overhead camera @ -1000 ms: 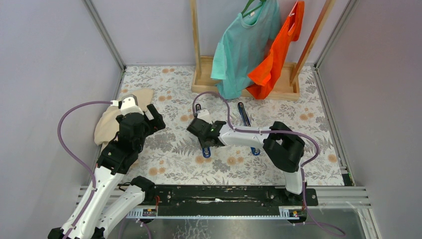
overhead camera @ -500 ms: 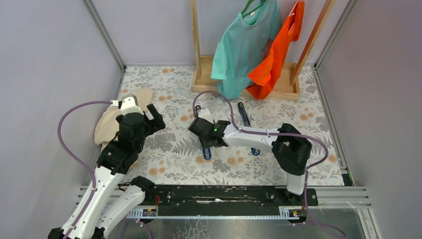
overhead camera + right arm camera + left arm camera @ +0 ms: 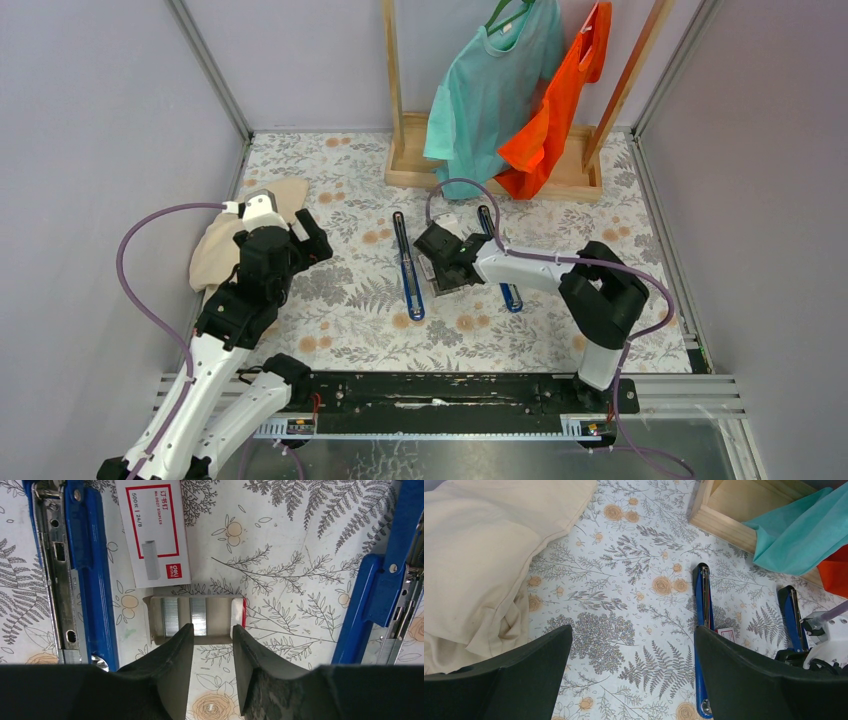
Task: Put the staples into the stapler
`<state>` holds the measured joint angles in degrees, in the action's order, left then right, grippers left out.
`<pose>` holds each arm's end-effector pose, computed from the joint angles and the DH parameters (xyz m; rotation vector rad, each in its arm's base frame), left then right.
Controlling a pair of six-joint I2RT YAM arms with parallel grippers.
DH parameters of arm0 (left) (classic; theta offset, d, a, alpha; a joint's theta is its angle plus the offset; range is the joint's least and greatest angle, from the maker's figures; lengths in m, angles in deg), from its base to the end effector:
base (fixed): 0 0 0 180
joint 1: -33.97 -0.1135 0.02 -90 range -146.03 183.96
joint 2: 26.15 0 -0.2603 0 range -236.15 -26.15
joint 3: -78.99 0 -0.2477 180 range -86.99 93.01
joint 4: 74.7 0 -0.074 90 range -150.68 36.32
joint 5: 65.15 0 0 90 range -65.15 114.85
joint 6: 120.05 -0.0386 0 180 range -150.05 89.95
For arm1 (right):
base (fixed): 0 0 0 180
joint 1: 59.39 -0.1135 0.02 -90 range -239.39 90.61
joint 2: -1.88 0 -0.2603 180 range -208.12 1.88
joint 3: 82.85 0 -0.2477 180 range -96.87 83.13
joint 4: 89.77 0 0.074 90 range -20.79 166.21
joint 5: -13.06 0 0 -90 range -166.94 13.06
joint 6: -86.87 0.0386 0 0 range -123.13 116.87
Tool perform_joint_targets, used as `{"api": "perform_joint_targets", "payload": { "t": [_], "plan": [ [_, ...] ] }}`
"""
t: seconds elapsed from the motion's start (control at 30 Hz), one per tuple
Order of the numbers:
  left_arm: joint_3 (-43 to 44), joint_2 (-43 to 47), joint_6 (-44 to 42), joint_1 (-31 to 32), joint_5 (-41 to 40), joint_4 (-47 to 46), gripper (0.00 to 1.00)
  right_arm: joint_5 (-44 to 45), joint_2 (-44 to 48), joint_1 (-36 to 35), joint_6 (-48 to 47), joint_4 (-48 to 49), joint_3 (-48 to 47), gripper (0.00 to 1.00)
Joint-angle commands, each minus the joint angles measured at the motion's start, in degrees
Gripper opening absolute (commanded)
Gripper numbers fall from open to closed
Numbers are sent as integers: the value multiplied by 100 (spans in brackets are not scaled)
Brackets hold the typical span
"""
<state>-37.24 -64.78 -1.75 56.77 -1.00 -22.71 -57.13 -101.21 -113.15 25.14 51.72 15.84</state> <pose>0.1337 -0.0379 0.3321 -0.3724 1.9561 -0.1144 0.2255 0.2856 0.1793 -0.4435 2.4915 0.1070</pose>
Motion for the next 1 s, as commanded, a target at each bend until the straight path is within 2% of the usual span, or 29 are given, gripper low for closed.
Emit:
{"api": "perform_joint_targets", "payload": {
  "t": [0.0,0.6,0.97],
  "plan": [
    [-58,-30,-122,-40,37,-423,100,-215,213,144,-82,327,76,40],
    [-62,-64,-140,-35,40,-435,100,-354,-99,309,-136,462,128,26],
    [-76,-82,-148,-40,62,-444,100,-546,-289,338,-164,486,119,23]
  ]
}}
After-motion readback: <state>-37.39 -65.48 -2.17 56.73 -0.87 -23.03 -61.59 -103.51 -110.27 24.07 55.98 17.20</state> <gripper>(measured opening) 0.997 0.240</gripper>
